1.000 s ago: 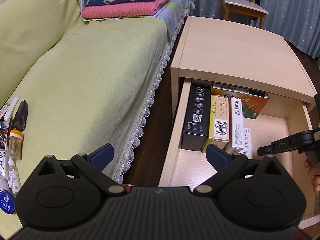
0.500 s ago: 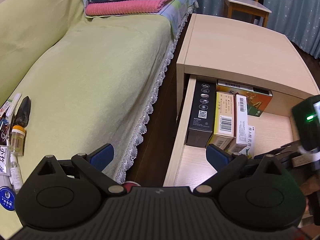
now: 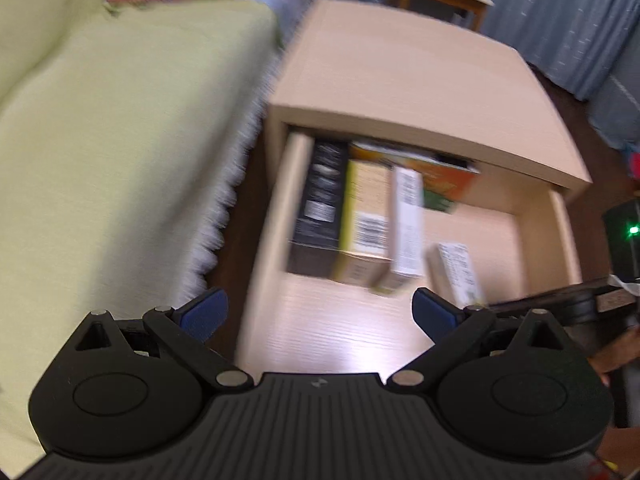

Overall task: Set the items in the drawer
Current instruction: 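Regrasp the white box with the right gripper and stand it upright, then push the white box upright with the left gripper while the right gripper holds it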

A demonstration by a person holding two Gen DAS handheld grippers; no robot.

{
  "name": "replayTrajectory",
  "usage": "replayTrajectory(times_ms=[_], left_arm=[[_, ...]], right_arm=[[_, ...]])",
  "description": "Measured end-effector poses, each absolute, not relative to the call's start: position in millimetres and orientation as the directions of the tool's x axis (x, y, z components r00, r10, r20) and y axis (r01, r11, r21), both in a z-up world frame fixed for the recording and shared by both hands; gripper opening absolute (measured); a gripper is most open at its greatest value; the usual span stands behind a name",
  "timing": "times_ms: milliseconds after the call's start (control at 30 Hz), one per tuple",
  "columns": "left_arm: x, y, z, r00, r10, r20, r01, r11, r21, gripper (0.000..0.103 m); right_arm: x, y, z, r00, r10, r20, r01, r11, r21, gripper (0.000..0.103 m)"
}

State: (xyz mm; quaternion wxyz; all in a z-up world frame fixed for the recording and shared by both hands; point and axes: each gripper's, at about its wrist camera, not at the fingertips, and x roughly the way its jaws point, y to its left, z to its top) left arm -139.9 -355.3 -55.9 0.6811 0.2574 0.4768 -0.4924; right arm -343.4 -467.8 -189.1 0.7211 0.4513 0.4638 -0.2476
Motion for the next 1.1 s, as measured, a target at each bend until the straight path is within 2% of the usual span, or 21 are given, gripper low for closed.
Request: replayTrajectory(times_ms=[100, 300, 500, 733, 833, 967, 1100], left_arm=[[-142.9, -377.7, -69.6, -0.07, -0.363, -0.929, 0.904, 0.37, -0.213, 0.098], [-157.3, -415.2, -105.3, -0.255, -0.274, -0.927, 0.849, 0.395, -0.35, 0.097], [-176.6, -436.6, -144.3, -0.239, -0.195, -0.951, 0.834, 0.46, -0.304, 0.094], [-195.0, -447.0, -173.6, -0.272, -0.169, -0.947, 0.802, 0.505, -0.32, 0.081], [-200.5, -447.5, -181.6, -0.295, -0.182, -0.938, 0.78, 0.522, -0.346, 0.072], [-207.0, -446.5, -185.1, -0.337, -0.218, -0.916, 0.751, 0.525, -0.401, 0.052], [-215.6, -442.9, -182.1, -0.322, -0.248, -0.914, 0.766, 0.499, -0.405, 0.048]], right_arm=[[-351.4, -466.5, -182.4, 0.477, 0.078, -0.876, 0.753, 0.477, 0.453, 0.036], [-368.2, -463.1, -182.9, 0.495, 0.125, -0.86, 0.73, 0.477, 0.489, 0.036], [-374.9, -467.8, -190.0, 0.528, 0.158, -0.835, 0.711, 0.456, 0.536, 0.036], [-381.3, -472.4, -189.8, 0.565, 0.173, -0.807, 0.697, 0.423, 0.579, 0.036], [-382.3, -472.3, -190.1, 0.576, 0.172, -0.799, 0.696, 0.41, 0.59, 0.036], [-383.2, -470.7, -189.8, 0.584, 0.172, -0.793, 0.694, 0.402, 0.598, 0.036], [-382.9, -469.5, -188.9, 0.583, 0.168, -0.795, 0.694, 0.405, 0.595, 0.036]])
